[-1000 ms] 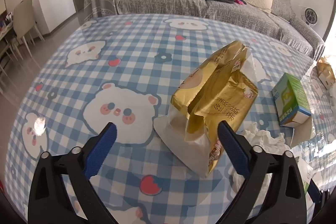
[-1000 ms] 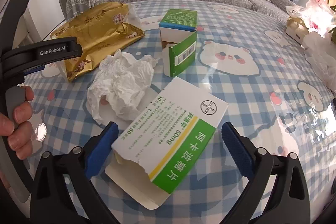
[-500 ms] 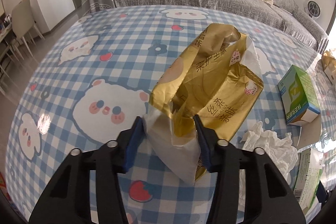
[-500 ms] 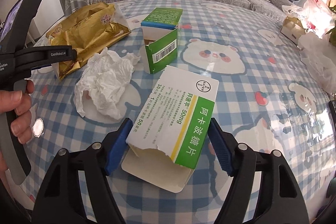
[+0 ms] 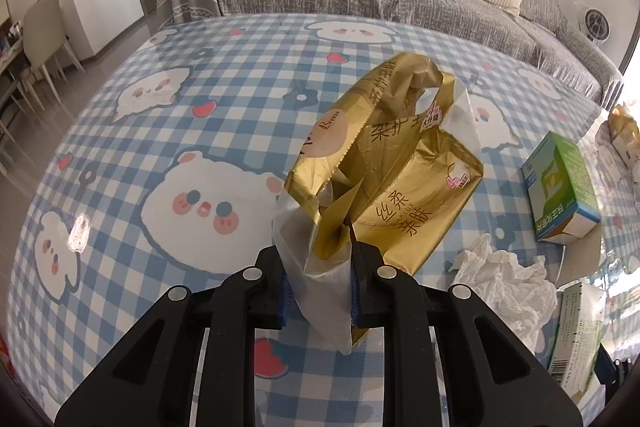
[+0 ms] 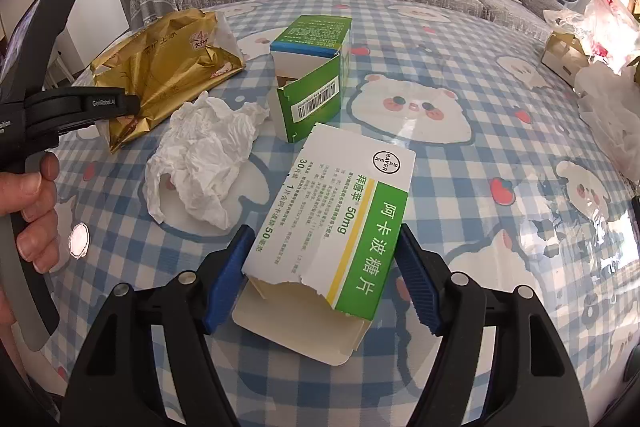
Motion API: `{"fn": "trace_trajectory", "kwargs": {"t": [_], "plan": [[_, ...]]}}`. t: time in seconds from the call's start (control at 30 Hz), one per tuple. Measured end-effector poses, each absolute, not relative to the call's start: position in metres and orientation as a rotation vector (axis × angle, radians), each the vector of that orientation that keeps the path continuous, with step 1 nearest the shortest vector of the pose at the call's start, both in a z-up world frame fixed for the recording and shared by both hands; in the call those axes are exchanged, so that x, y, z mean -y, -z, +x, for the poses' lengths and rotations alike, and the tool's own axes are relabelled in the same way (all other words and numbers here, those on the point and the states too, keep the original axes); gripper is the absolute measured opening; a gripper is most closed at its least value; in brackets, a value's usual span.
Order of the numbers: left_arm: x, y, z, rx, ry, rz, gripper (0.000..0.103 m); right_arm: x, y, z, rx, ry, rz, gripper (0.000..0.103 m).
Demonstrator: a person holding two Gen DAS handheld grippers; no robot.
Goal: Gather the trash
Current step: 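Carry the gold wrapper and medicine box with both tools over the trash bin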
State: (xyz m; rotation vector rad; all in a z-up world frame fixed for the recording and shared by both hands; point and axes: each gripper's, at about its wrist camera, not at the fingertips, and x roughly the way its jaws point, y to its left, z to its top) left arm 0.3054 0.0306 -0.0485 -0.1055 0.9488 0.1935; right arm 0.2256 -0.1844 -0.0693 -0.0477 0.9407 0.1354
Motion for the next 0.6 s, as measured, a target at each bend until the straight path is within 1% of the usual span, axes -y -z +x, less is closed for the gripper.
{"fn": "trace_trajectory", "kwargs": {"t": [0.6], "plan": [[-0.040,0.026,0.279,-0.931,-0.173,-0.146,0.019,0.188,0.056,0.209,-0.929,-0.129,-0.046,0.068]]}}
